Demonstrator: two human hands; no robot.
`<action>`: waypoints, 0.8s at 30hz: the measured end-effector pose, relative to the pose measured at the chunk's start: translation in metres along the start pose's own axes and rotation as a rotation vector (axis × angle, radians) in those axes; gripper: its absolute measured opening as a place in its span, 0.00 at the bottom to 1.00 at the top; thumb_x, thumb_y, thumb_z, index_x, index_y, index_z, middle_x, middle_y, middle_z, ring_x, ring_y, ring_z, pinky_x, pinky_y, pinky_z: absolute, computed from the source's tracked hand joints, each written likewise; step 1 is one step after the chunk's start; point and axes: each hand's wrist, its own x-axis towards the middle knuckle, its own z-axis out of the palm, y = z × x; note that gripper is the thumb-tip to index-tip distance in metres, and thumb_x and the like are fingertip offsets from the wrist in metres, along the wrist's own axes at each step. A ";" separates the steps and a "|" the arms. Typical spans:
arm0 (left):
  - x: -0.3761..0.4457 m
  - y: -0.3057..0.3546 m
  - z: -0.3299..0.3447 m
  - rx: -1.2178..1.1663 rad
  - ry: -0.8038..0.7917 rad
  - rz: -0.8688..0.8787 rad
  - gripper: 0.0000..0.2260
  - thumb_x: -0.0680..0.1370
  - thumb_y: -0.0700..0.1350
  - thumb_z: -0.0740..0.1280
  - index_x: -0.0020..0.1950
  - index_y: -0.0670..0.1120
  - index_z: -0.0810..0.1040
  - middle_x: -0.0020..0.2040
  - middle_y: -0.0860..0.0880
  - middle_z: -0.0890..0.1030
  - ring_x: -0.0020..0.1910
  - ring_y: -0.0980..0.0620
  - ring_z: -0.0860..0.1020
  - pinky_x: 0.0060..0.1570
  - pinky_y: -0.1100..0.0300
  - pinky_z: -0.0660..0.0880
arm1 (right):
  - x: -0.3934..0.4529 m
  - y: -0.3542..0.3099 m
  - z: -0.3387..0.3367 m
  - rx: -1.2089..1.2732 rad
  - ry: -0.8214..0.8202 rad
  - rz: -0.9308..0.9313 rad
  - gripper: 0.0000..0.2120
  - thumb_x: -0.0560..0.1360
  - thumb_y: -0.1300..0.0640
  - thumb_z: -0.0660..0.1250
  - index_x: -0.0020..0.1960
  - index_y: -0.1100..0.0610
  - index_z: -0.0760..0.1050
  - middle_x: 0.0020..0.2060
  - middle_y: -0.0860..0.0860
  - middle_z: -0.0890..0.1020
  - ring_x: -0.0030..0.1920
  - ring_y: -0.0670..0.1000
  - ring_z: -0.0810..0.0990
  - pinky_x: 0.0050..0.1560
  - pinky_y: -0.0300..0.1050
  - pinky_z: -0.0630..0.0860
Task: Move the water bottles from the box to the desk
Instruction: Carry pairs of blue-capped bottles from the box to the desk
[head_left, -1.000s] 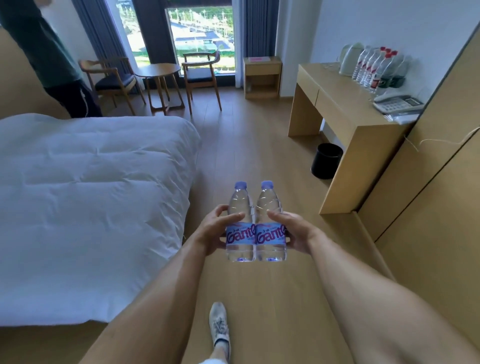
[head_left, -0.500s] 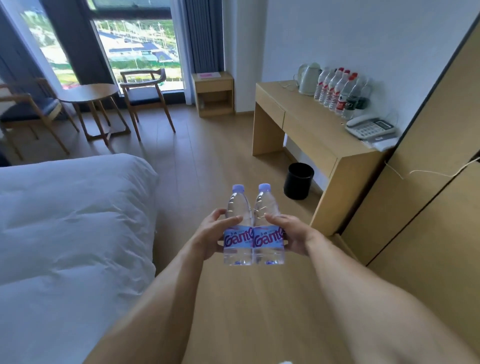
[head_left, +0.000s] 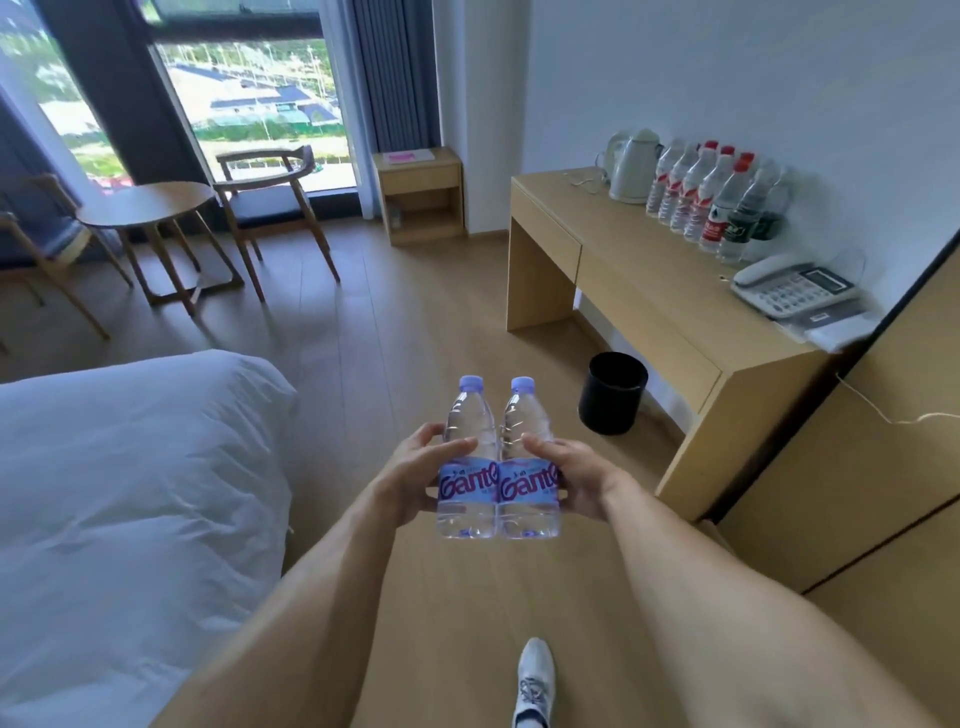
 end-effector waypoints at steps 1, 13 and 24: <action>0.017 0.008 -0.002 0.004 0.014 0.003 0.21 0.75 0.48 0.75 0.65 0.49 0.73 0.46 0.41 0.85 0.43 0.44 0.85 0.41 0.48 0.82 | 0.017 -0.011 -0.003 -0.008 -0.014 -0.002 0.27 0.68 0.43 0.77 0.62 0.55 0.77 0.41 0.53 0.85 0.42 0.52 0.85 0.43 0.49 0.80; 0.196 0.111 0.021 -0.010 0.023 -0.009 0.20 0.74 0.49 0.76 0.63 0.49 0.75 0.53 0.40 0.84 0.48 0.41 0.85 0.45 0.41 0.83 | 0.164 -0.138 -0.087 -0.075 -0.035 -0.004 0.38 0.60 0.39 0.81 0.63 0.56 0.77 0.50 0.56 0.86 0.51 0.55 0.86 0.44 0.53 0.83; 0.368 0.180 0.031 0.017 -0.131 -0.024 0.24 0.71 0.50 0.78 0.64 0.49 0.76 0.51 0.42 0.85 0.45 0.43 0.85 0.42 0.45 0.82 | 0.282 -0.214 -0.144 -0.034 0.113 -0.005 0.39 0.57 0.37 0.80 0.62 0.57 0.79 0.49 0.56 0.87 0.47 0.54 0.87 0.40 0.49 0.82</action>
